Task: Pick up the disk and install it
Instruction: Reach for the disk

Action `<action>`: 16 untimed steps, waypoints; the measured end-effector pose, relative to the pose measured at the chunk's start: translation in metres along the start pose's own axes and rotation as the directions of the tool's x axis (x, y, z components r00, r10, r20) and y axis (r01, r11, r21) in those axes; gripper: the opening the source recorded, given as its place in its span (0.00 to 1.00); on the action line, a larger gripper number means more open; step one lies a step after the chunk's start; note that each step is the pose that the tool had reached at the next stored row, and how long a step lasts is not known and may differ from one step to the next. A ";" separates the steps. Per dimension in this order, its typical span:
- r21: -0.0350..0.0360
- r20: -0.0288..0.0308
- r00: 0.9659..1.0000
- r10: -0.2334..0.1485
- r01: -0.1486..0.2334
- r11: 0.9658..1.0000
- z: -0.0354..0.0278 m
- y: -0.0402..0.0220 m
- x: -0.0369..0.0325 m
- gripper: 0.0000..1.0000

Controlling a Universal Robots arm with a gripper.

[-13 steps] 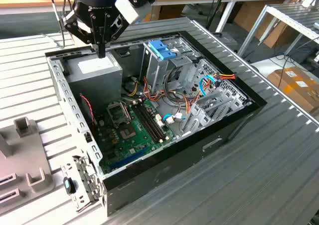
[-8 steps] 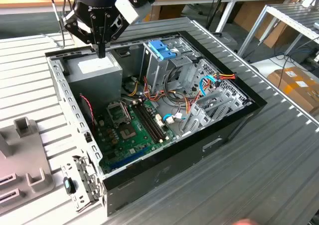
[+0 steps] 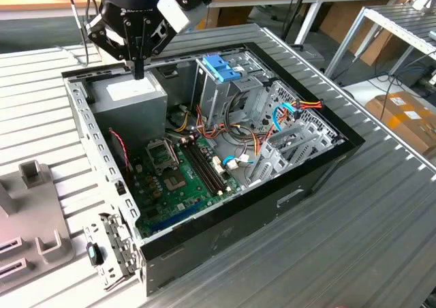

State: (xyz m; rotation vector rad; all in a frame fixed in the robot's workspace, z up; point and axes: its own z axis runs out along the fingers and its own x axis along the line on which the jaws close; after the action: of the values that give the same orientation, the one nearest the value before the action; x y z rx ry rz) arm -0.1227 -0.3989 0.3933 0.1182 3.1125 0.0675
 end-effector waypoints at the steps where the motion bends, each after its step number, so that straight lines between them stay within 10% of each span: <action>1: 0.000 0.000 1.000 0.000 0.000 1.000 0.0000 -0.0001 0.0007 0.11; 16: 0.000 0.000 1.000 0.000 0.000 1.000 -0.0007 -0.0019 0.0251 0.11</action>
State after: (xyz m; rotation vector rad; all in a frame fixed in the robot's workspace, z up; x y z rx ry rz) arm -0.1479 -0.3989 0.3933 0.1179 3.1125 0.0676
